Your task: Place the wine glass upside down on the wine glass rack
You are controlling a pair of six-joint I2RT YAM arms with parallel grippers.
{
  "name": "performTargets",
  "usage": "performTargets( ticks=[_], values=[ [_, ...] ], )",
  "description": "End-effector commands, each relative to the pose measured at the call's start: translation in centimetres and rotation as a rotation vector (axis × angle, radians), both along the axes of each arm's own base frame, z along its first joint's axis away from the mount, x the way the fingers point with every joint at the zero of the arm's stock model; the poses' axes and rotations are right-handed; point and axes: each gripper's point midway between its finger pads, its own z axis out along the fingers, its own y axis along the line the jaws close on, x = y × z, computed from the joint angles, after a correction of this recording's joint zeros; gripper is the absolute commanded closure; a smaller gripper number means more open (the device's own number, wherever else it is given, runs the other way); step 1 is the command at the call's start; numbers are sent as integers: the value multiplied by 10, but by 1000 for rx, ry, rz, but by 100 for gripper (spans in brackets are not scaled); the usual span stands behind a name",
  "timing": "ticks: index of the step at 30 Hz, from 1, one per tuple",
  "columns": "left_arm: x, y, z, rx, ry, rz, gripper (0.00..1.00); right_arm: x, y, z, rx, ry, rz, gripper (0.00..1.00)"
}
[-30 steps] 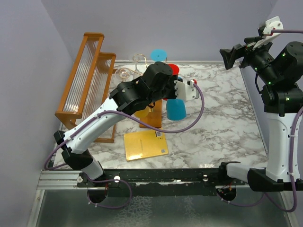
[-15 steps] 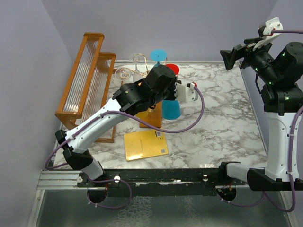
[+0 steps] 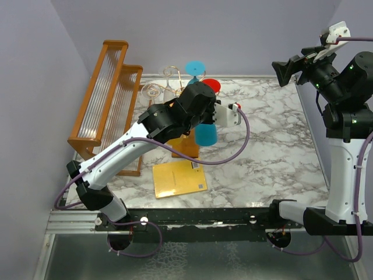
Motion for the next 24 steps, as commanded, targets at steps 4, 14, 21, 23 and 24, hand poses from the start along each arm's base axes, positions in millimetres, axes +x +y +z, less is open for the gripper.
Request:
performTargets(
  ticks=[4, 14, 21, 23, 24],
  values=[
    [-1, 17, 23, -28, -65, 40, 100, -7, 1, 10, 8, -37, 18, 0],
    [-3, 26, 24, -40, -52, 64, 100, -2, -1, 6, -2, -32, 7, 0],
    [-9, 32, 24, -41, -31, 55, 100, -1, -3, 3, 0, -26, 6, 0],
    [-11, 32, 24, -49, -22, 47, 100, -1, -3, 2, 0, -25, 7, 0],
    [-12, 33, 24, -50, -20, 46, 100, -1, -3, 2, 0, -25, 7, 0]
  ],
)
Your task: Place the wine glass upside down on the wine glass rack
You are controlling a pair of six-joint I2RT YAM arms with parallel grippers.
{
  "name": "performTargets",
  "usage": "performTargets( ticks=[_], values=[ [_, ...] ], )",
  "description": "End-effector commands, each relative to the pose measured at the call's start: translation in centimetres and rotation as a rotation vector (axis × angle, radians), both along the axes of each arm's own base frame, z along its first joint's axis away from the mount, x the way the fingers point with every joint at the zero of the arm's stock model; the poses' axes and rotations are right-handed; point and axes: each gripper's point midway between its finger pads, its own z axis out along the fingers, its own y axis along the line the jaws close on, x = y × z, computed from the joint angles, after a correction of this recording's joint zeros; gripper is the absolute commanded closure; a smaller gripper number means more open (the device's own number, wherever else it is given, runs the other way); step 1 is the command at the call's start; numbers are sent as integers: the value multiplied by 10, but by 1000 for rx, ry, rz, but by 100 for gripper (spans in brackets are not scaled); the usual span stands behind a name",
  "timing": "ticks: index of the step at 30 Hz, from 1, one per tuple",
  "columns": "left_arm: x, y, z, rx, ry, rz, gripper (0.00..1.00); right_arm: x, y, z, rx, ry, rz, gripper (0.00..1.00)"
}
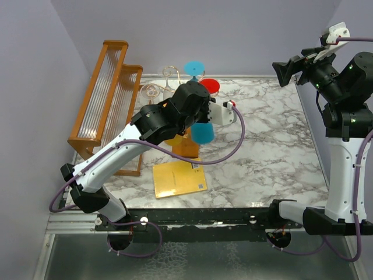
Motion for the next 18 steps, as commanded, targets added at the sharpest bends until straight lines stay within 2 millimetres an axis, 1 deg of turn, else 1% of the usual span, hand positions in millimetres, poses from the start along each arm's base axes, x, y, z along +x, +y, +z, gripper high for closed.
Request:
performTargets(
  ticks=[1, 8, 18],
  values=[
    [-10, 15, 12, -39, 5, 7, 100, -5, 1, 7, -4, -33, 16, 0],
    [-9, 17, 11, -36, 6, 10, 100, -6, 1, 6, -4, -33, 20, 0],
    [-6, 15, 0, -9, 12, 18, 100, -6, 1, 4, -3, -29, 27, 0]
  ],
)
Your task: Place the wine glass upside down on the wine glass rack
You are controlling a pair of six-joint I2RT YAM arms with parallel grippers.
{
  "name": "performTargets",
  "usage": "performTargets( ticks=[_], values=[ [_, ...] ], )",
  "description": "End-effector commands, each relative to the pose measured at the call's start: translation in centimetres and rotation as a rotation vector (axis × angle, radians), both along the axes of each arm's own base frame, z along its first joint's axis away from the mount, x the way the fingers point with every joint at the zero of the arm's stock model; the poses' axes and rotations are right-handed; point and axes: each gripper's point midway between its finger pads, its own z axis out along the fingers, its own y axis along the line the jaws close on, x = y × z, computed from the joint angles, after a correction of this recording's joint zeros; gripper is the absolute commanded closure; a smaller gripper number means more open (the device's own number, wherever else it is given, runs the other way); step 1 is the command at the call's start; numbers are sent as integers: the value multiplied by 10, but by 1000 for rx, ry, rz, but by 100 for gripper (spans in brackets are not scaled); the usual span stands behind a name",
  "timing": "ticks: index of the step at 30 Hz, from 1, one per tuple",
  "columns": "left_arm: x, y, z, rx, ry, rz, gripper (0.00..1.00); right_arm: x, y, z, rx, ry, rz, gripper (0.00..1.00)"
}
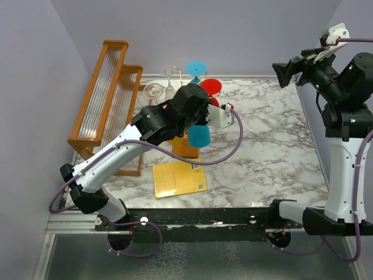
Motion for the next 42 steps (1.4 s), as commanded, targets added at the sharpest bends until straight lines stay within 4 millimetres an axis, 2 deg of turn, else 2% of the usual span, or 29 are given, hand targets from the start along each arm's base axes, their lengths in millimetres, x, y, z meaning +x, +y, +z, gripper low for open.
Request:
performTargets(
  ticks=[1, 14, 27, 33, 42],
  values=[
    [-4, 8, 14, -40, -21, 6, 100, -5, 1, 8, -1, -36, 16, 1],
    [-10, 16, 20, -30, -17, 1, 100, -6, 1, 7, -1, -34, 21, 0],
    [-25, 20, 26, -47, 19, -53, 100, -7, 0, 7, 3, -35, 22, 0],
    [-33, 18, 23, -42, 46, -98, 100, -7, -1, 6, 5, -33, 22, 0],
    [-43, 16, 30, -68, 65, -147, 100, -8, -1, 7, 7, -33, 23, 0]
  ],
)
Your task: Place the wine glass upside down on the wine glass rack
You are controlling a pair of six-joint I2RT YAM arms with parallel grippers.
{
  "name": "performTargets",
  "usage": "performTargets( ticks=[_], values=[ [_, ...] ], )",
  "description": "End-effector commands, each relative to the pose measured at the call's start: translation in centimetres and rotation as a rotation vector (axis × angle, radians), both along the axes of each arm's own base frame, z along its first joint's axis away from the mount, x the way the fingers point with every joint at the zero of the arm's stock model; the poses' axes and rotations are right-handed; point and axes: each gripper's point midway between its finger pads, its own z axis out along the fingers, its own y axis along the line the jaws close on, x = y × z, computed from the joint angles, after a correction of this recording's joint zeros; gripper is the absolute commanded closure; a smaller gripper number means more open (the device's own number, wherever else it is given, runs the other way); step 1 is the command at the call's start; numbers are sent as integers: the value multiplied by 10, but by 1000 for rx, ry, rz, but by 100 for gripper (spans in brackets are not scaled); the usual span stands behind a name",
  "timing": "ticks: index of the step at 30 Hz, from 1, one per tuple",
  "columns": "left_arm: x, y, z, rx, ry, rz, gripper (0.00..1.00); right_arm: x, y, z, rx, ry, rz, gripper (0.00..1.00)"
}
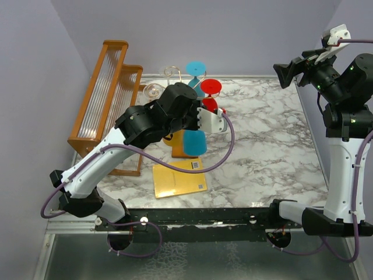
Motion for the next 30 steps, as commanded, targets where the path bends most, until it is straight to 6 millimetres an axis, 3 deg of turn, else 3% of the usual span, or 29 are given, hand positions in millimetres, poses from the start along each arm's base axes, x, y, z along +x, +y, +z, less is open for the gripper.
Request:
performTargets(
  ticks=[1, 15, 30],
  values=[
    [-13, 1, 23, -71, -5, -52, 100, -8, 3, 11, 2, -41, 21, 0],
    [-14, -5, 17, -60, 11, -79, 100, -8, 2, 9, 3, -39, 22, 0],
    [-9, -27, 11, -95, 30, -104, 97, -7, 2, 6, 0, -36, 27, 0]
  ],
)
